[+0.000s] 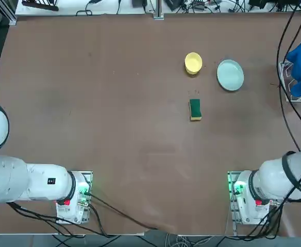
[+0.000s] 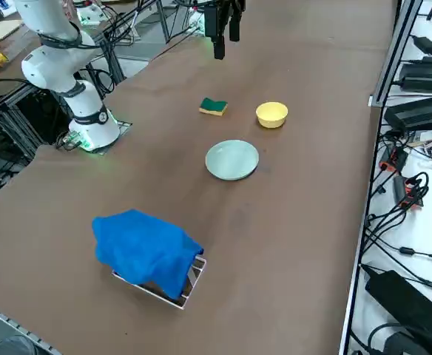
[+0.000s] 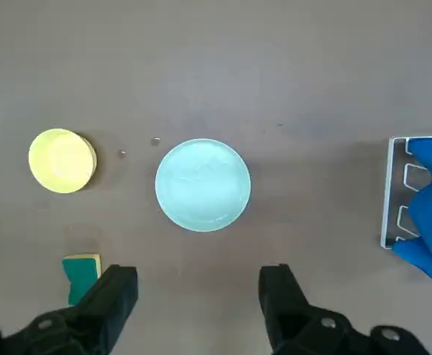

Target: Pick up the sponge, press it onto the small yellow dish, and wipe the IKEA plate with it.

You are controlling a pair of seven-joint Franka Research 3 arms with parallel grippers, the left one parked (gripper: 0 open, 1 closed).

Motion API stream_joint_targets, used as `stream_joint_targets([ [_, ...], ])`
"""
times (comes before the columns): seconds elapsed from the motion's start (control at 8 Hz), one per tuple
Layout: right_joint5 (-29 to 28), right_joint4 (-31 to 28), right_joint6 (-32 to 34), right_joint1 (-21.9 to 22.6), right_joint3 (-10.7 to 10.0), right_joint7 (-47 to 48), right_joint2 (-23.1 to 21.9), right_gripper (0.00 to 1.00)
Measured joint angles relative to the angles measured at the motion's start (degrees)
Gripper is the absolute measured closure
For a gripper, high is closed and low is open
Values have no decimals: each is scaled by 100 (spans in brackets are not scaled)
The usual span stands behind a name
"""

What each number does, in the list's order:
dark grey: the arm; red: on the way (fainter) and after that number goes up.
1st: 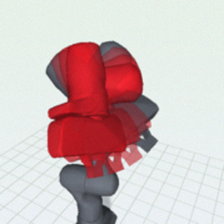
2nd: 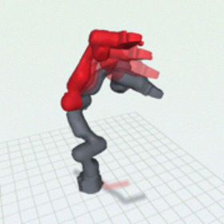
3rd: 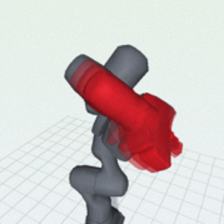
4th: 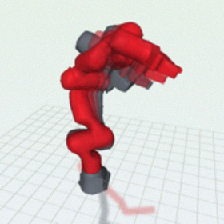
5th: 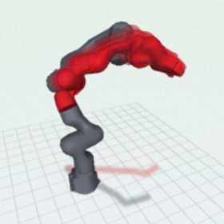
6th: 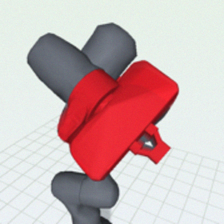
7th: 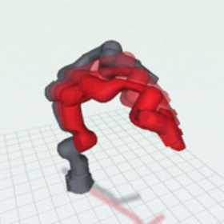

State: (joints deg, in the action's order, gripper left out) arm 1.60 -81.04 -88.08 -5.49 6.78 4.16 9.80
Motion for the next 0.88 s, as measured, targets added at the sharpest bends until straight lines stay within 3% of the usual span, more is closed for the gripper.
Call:
stream_joint_targets([
  [0.88, 64, 0, 17, 72, 0, 12, 3, 0],
])
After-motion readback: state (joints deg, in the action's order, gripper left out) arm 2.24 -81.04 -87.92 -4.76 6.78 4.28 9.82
